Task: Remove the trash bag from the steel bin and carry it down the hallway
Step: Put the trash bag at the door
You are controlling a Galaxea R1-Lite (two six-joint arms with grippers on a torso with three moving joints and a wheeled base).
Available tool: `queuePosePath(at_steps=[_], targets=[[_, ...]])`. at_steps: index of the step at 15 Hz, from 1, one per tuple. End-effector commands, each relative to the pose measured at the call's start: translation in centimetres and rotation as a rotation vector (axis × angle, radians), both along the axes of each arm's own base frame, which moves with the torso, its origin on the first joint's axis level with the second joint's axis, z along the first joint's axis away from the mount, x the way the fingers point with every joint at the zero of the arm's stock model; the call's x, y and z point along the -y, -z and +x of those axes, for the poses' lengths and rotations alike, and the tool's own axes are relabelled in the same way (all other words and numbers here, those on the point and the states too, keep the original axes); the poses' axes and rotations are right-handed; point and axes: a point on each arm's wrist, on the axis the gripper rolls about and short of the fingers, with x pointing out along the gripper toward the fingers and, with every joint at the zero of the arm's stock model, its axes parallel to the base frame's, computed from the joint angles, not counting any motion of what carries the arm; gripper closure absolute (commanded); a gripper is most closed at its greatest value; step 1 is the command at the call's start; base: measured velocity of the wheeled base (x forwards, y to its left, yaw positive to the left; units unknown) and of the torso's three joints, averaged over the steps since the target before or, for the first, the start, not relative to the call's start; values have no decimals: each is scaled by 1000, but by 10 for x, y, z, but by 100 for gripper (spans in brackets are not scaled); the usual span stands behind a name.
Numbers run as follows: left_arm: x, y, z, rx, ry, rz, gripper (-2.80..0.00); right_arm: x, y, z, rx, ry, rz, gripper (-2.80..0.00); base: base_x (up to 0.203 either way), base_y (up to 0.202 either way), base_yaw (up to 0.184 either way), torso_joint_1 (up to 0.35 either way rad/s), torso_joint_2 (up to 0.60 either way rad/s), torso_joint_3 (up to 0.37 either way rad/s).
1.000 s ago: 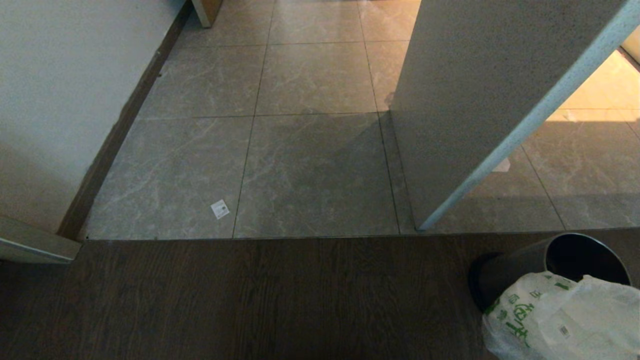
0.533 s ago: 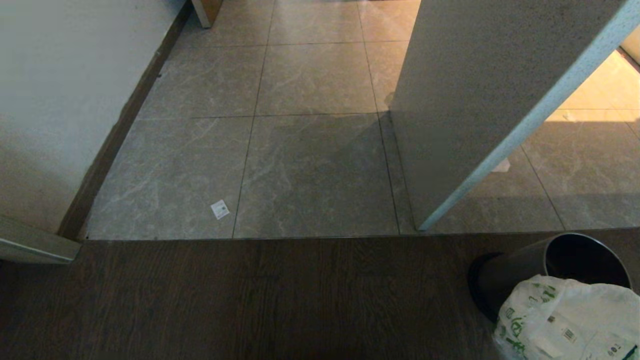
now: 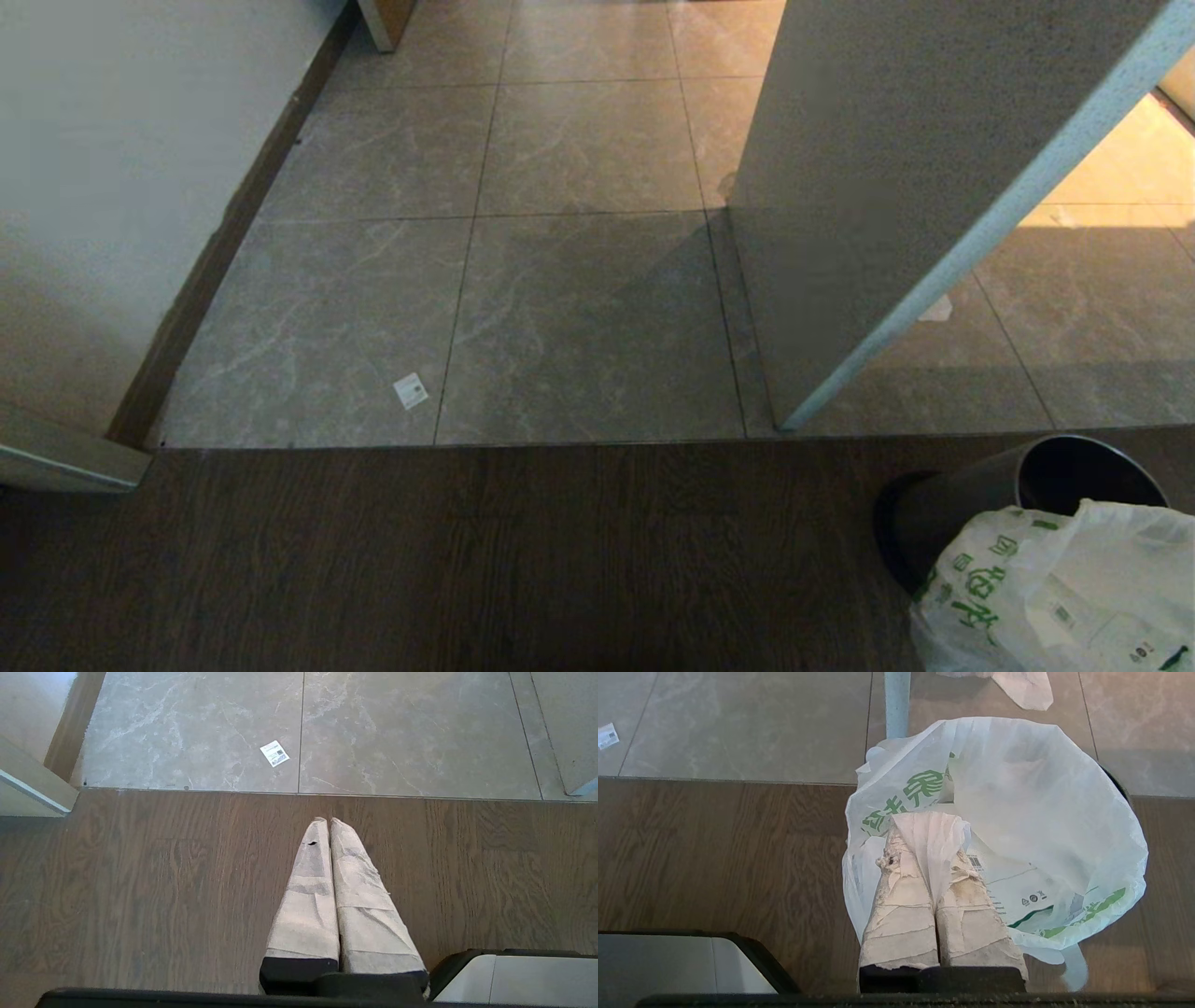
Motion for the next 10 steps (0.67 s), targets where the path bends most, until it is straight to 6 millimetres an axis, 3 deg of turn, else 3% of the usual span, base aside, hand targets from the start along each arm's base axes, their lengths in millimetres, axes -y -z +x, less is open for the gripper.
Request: queuePosePath(at_steps=[1, 10], targets=[[0, 0, 0, 0, -1, 0, 0, 0, 0, 0, -2, -2, 0, 0, 0, 0, 0, 0, 0, 0], [0, 0, 0, 0, -1, 0, 0, 0, 0, 0, -2, 0, 7, 0, 0, 0, 0, 0, 0, 0]])
